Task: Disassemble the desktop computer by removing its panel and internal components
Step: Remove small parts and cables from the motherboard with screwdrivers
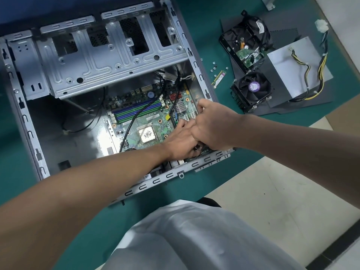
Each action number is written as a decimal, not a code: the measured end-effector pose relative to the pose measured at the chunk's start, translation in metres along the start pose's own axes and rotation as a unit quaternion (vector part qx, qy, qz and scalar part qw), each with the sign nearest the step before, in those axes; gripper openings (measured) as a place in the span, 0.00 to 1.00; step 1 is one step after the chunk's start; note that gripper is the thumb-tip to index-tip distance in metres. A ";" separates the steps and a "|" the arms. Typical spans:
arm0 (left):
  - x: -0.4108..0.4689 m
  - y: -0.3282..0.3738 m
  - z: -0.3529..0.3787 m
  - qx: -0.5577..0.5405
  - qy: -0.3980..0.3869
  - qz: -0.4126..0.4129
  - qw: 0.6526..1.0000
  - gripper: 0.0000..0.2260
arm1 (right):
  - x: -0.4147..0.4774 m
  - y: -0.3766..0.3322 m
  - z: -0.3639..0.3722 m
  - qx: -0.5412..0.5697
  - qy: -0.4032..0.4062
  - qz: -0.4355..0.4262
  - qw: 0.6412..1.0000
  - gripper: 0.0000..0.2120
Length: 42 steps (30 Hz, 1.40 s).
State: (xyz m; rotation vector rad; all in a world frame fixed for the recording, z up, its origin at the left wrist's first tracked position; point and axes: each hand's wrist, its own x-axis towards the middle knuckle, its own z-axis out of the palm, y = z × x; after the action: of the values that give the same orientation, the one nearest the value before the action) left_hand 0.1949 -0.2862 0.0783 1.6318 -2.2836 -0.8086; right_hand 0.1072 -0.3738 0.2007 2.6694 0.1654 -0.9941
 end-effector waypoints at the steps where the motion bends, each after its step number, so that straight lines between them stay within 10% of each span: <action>1: 0.000 0.000 0.001 0.000 -0.002 -0.001 1.000 0.12 | 0.000 0.000 0.000 -0.003 -0.002 0.000 1.000 0.15; 17: -0.003 0.008 -0.016 -0.135 0.073 0.005 0.988 0.22 | -0.002 -0.003 -0.007 0.018 -0.011 0.017 1.000 0.15; 32: -0.001 0.010 -0.014 -0.137 0.038 -0.051 0.988 0.05 | 0.014 -0.016 -0.017 0.008 -0.157 0.066 0.985 0.15; 42: -0.001 0.002 -0.012 -0.077 0.010 -0.047 0.996 0.19 | 0.019 -0.011 -0.023 -0.010 -0.238 0.028 0.971 0.13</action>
State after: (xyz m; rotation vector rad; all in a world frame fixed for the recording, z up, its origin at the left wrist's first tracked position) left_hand 0.1991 -0.2886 0.0890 1.6793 -2.0887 -0.9590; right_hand 0.1343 -0.3565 0.2025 2.3193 -0.0042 -1.5620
